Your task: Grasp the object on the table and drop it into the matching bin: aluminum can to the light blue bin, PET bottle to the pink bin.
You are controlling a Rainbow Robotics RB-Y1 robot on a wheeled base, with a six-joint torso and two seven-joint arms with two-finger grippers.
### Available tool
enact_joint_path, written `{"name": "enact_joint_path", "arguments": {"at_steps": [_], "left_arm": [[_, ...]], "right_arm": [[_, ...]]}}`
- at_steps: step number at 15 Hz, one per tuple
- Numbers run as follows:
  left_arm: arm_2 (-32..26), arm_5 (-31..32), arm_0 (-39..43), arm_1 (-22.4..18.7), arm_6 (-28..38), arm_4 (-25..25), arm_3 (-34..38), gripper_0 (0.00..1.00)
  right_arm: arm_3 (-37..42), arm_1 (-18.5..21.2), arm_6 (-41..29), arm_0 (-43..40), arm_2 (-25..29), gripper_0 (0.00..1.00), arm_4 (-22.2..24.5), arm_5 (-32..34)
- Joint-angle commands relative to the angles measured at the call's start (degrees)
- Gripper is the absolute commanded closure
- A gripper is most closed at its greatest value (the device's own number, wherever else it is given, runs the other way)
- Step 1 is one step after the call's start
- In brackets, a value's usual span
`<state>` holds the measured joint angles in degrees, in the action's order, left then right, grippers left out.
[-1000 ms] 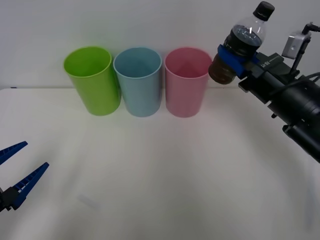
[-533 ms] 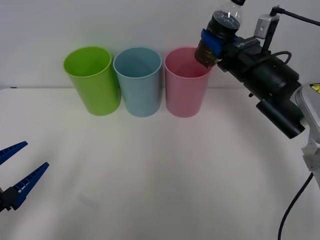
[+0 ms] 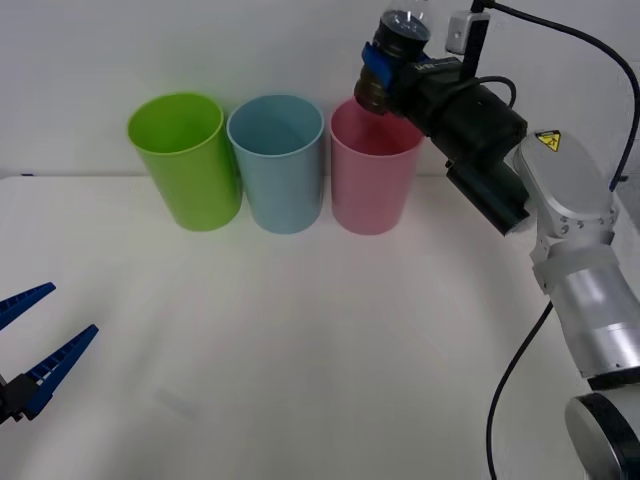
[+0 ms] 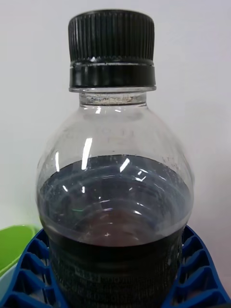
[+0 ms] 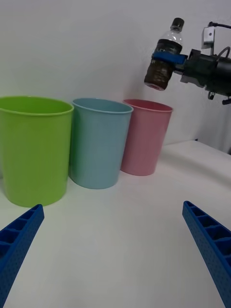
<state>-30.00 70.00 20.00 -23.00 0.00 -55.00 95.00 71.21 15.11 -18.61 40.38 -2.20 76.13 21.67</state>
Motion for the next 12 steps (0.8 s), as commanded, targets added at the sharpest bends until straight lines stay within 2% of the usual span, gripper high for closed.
{"name": "enact_joint_path", "arguments": {"at_steps": [1, 7, 8, 9, 10, 11, 12], "left_arm": [[0.0, 0.0, 0.0, 0.0, 0.0, 0.0, 0.0, 0.0], [0.0, 0.0, 0.0, 0.0, 0.0, 0.0, 0.0, 0.0], [0.0, 0.0, 0.0, 0.0, 0.0, 0.0, 0.0, 0.0], [0.0, 0.0, 0.0, 0.0, 0.0, 0.0, 0.0, 0.0], [0.0, 0.0, 0.0, 0.0, 0.0, 0.0, 0.0, 0.0], [0.0, 0.0, 0.0, 0.0, 0.0, 0.0, 0.0, 0.0], [0.0, 0.0, 0.0, 0.0, 0.0, 0.0, 0.0, 0.0]], "right_arm": [[-4.24, -1.31, 1.04, 2.95, 0.0, 1.0, 0.95, -2.24], [-5.91, -1.84, 2.79, 3.75, 0.0, 1.0, 1.3, -3.03], [-5.91, -1.75, 2.97, 3.75, 0.0, 0.99, 1.39, -3.03], [-5.91, -1.84, 3.06, 3.75, 0.0, 0.93, 1.39, -3.03], [-5.91, -1.75, 3.14, 3.75, 0.0, 0.86, 1.3, -3.03], [-5.91, -1.75, 3.32, 3.75, 0.18, 0.69, 1.3, -3.03], [-5.91, -1.66, 3.5, 3.66, 0.18, 0.27, 1.39, -3.03]]}}
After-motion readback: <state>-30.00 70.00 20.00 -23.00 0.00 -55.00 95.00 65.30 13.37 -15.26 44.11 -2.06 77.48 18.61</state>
